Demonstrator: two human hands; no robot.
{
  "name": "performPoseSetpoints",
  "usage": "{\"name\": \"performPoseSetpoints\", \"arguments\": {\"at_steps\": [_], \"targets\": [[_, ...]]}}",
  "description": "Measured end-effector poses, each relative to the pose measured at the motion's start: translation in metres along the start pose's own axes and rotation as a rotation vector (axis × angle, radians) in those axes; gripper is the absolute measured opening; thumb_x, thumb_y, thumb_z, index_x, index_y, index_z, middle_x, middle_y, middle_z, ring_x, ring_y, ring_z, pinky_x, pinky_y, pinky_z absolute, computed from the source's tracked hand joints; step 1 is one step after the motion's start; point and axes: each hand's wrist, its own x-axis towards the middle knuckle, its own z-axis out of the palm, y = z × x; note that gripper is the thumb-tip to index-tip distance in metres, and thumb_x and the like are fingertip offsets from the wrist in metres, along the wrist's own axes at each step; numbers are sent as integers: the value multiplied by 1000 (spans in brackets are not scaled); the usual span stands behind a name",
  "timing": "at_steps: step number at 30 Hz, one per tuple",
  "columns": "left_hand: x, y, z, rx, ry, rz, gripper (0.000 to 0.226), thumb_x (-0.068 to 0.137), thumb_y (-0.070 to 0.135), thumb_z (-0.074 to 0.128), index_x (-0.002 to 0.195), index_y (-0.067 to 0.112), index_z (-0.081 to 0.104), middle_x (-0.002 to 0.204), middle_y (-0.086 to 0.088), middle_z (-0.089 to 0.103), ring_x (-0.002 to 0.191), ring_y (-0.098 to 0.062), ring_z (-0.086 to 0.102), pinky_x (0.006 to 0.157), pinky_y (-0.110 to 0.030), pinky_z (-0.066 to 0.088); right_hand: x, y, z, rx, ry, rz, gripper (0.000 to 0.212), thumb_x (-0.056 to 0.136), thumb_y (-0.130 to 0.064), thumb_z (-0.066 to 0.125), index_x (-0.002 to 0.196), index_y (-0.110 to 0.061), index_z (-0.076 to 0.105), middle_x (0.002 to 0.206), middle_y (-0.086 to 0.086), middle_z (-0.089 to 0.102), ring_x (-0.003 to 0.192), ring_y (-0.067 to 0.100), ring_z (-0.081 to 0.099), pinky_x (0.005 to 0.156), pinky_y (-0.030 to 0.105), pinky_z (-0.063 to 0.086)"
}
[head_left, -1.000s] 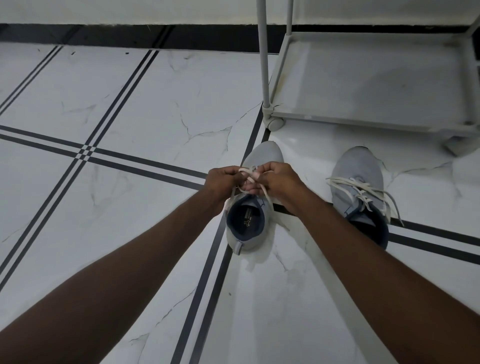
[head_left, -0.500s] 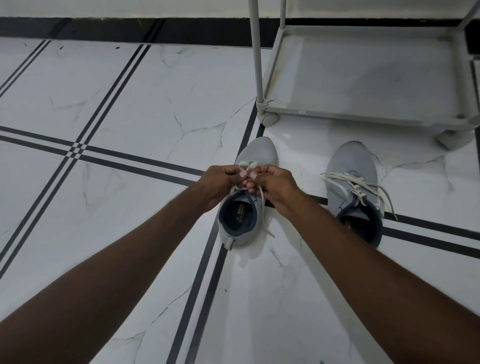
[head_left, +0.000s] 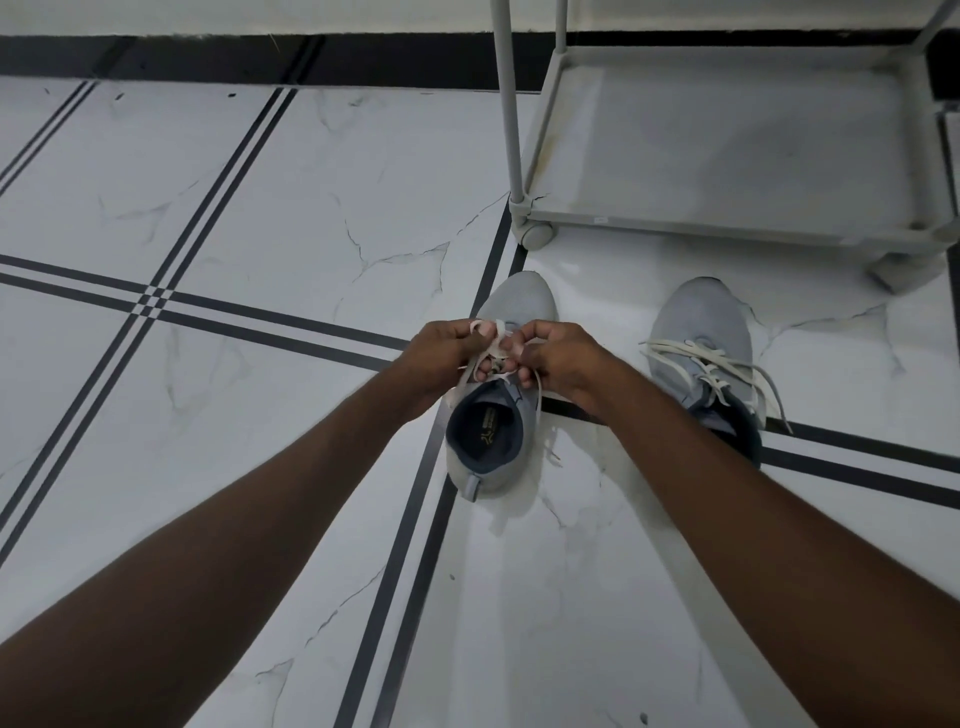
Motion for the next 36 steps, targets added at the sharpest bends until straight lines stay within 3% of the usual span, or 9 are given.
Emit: {"name": "performPoseSetpoints", "arguments": {"at_steps": [3, 7, 11, 13, 17, 20, 27, 33, 36], "targets": [[-1, 5, 2, 158, -79, 38, 26, 101, 24, 51, 94, 9, 71, 78, -14, 62, 62, -15, 57, 61, -23, 53, 3, -5, -9, -69, -21, 5, 15, 94, 3, 54, 85, -8, 59, 64, 9, 59, 46, 12, 45, 47, 23, 43], [3, 14, -2, 435, -118, 110, 21, 93, 16, 65, 95, -3, 73, 80, -21, 68, 64, -18, 62, 63, -28, 56, 10, -6, -14, -145, -5, 24, 17, 93, 5, 50, 87, -7, 61, 64, 9, 54, 44, 12, 40, 45, 24, 37], [7, 19, 2, 865, -18, 285, 8, 80, 18, 78, 88, 18, 81, 71, -5, 76, 58, -2, 63, 65, -21, 51, 11, -7, -17, -153, 4, 44, 19, 92, 8, 45, 90, -3, 60, 62, 10, 53, 42, 13, 37, 47, 26, 34], [4, 21, 5, 1003, 22, 387, 16, 79, 10, 74, 90, 19, 81, 70, -1, 76, 53, -2, 60, 57, -12, 44, 11, -8, -18, -146, -3, 55, 19, 92, 8, 44, 96, -1, 61, 66, 13, 58, 42, 13, 37, 47, 26, 34], [6, 12, 17, 1288, 119, 545, 32, 80, 27, 52, 90, 17, 81, 79, -9, 74, 67, -26, 67, 60, -35, 49, 10, -11, -21, -178, -18, 79, 23, 93, 7, 42, 103, 3, 63, 73, 19, 64, 42, 12, 36, 49, 26, 32], [6, 1, 29, 1419, 165, 623, 46, 83, 37, 40, 82, 11, 78, 75, -13, 66, 65, -31, 63, 53, -31, 36, 8, -11, -27, -162, -38, 108, 24, 90, 11, 43, 95, 4, 65, 72, 18, 63, 41, 10, 31, 46, 25, 28], [2, -11, 39, 1493, 272, 666, 12, 81, 23, 71, 79, 11, 75, 76, -9, 62, 73, -29, 59, 54, -29, 33, 11, -14, -28, -217, -48, 123, 23, 89, 8, 47, 103, 5, 64, 58, 8, 59, 37, 7, 32, 43, 21, 26], [8, -11, 28, 1473, 273, 679, 9, 84, 17, 66, 80, 12, 73, 79, -7, 62, 73, -26, 54, 61, -30, 35, 15, -5, -28, -90, -63, 148, 18, 89, 8, 47, 83, 0, 62, 68, 11, 57, 38, 7, 32, 44, 21, 26], [7, -12, 20, 1335, 274, 671, 14, 83, 18, 65, 79, 11, 77, 79, -10, 68, 69, -29, 58, 64, -32, 40, 16, -2, -29, -108, -64, 138, 15, 92, 2, 53, 93, 2, 68, 70, 10, 65, 39, 6, 39, 44, 20, 30]]}}
